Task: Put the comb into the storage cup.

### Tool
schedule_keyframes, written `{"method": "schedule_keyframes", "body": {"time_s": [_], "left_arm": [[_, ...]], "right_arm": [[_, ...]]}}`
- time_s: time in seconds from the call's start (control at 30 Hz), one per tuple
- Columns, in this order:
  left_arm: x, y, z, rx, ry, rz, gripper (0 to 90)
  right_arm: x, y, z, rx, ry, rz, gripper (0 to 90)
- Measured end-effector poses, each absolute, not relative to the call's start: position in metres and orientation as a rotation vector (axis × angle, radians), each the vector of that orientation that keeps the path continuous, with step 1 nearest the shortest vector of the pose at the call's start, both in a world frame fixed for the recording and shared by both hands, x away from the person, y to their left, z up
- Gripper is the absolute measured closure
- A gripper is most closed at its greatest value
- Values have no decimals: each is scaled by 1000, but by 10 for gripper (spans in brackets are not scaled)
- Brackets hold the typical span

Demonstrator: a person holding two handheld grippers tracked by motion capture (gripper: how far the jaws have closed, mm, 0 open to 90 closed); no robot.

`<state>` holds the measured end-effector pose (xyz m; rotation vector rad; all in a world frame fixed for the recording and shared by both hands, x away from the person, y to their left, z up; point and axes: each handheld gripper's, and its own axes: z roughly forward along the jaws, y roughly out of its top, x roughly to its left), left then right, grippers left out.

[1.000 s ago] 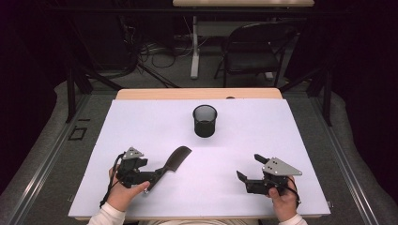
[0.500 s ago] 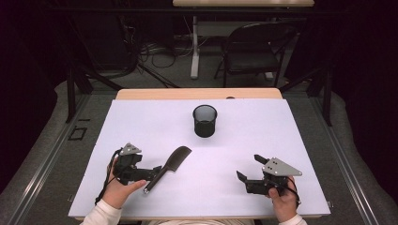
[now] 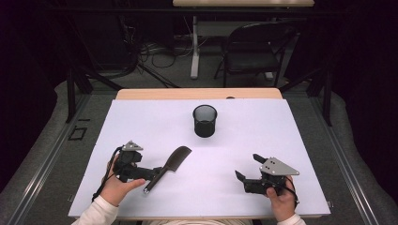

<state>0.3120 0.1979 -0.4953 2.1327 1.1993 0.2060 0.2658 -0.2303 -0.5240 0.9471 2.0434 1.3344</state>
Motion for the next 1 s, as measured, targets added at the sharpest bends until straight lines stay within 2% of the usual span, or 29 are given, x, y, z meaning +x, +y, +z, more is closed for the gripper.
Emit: {"method": "schedule_keyframes", "body": {"time_s": [0.3,0.53,0.6,0.7,0.83,1.0], "left_arm": [[311,188,-495,2172,1163,223,70],[315,188,-492,2187,1196,143,156],[316,188,-493,2185,1207,150,160],[317,187,-496,2202,1215,148,227],[318,186,-501,2214,1211,144,243],[321,185,-503,2231,1199,117,335]], "right_arm": [[264,-231,-523,938,2045,1326,129],[264,-231,-523,934,2047,1322,130],[264,-231,-523,939,2043,1324,131],[266,-230,-524,943,2044,1321,134],[266,-228,-525,932,2054,1310,136],[265,-229,-525,938,2055,1305,136]]}}
